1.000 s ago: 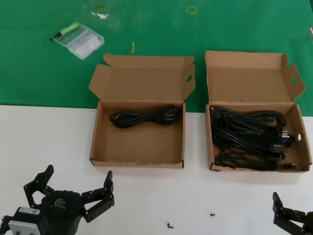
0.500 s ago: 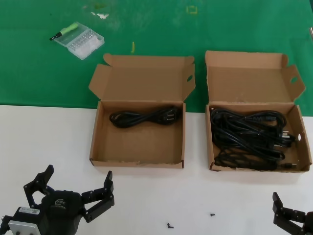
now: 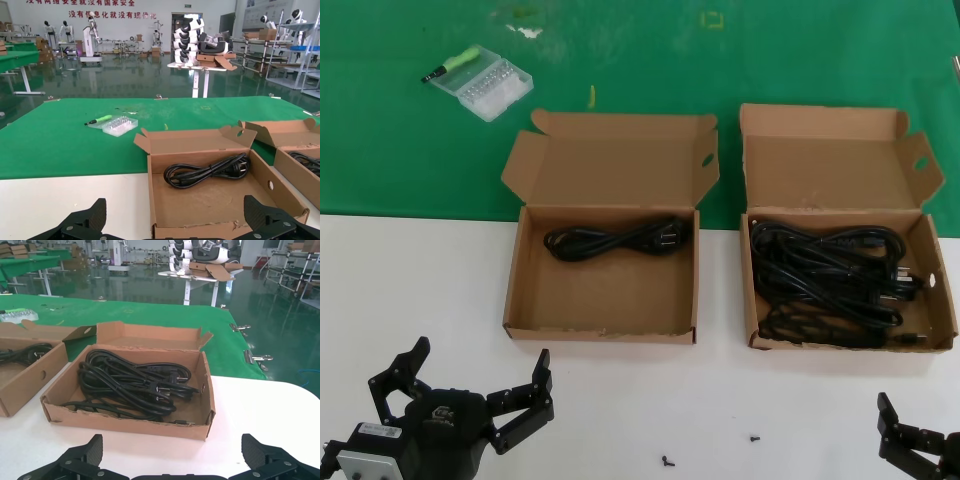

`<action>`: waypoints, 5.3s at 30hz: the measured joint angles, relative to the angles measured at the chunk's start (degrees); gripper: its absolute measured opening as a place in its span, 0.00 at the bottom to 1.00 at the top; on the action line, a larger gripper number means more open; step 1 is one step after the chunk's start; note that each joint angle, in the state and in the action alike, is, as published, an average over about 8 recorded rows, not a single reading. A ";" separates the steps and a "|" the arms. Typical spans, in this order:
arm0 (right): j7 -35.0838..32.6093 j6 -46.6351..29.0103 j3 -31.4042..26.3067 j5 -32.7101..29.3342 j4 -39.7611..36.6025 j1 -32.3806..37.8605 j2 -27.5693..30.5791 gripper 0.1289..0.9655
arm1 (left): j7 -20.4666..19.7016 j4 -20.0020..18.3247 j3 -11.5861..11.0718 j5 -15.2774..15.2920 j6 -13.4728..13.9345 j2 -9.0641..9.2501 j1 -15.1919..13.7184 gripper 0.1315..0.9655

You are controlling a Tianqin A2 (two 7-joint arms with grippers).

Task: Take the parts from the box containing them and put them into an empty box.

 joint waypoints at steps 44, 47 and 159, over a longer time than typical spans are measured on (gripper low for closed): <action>0.00 0.00 0.00 0.00 0.00 0.00 0.00 1.00 | 0.00 0.00 0.00 0.00 0.00 0.00 0.00 1.00; 0.00 0.00 0.00 0.00 0.00 0.00 0.00 1.00 | 0.00 0.00 0.00 0.00 0.00 0.00 0.00 1.00; 0.00 0.00 0.00 0.00 0.00 0.00 0.00 1.00 | 0.00 0.00 0.00 0.00 0.00 0.00 0.00 1.00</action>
